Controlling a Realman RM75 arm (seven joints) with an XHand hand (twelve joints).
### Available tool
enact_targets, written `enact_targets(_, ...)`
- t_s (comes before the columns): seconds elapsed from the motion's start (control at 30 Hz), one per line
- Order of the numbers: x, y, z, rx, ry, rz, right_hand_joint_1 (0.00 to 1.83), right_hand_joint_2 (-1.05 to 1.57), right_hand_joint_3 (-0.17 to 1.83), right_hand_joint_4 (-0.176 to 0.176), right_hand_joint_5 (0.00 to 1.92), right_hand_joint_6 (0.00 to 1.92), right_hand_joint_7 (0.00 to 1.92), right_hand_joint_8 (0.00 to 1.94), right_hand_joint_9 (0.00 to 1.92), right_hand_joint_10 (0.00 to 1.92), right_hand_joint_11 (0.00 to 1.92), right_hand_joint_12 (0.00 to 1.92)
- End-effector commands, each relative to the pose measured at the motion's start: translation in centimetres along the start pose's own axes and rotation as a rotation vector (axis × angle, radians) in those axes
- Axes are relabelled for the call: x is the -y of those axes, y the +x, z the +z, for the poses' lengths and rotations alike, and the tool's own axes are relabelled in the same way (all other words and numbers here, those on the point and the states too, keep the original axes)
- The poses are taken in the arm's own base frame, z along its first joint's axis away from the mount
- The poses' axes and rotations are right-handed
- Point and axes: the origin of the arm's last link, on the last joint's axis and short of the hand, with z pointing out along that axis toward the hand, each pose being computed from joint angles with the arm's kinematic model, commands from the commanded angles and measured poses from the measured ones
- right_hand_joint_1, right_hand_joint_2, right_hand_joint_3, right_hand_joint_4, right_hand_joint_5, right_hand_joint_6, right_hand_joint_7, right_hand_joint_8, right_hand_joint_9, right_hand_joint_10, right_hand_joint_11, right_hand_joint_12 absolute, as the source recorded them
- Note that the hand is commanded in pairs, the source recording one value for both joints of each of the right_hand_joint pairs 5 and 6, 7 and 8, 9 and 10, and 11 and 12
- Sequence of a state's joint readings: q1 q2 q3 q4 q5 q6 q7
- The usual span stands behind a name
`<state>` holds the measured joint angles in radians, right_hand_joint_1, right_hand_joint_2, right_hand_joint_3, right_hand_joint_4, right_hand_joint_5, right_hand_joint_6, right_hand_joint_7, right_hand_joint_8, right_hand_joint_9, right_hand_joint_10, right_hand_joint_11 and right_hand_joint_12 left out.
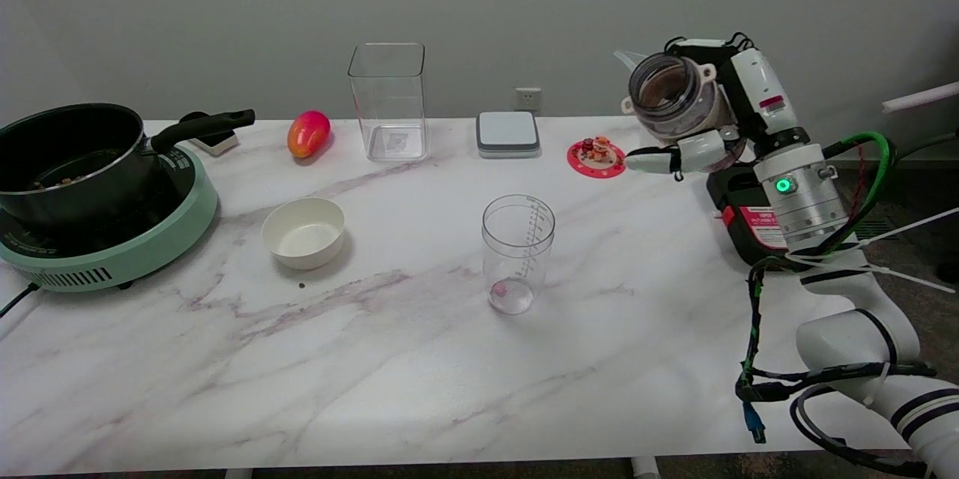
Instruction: Pour the contents of the bottle into the measuring cup.
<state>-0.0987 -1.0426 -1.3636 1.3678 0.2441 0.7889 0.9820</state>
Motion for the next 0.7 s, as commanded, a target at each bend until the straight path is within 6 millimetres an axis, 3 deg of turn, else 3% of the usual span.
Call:
enact_targets(0.03,4.5,-2.7,-1.3,0.029,0.202,-0.358,1.41,1.22,0.38,0.0,1.63,1.63,1.76,1.76,1.34,1.34,1.23,1.23)
enact_targets(0.7,6.1,-3.7,0.5,0.142,0.286,-0.559,1.43,1.17,0.39,0.0,1.63,1.63,1.75,1.75,1.33,1.33,1.23,1.23)
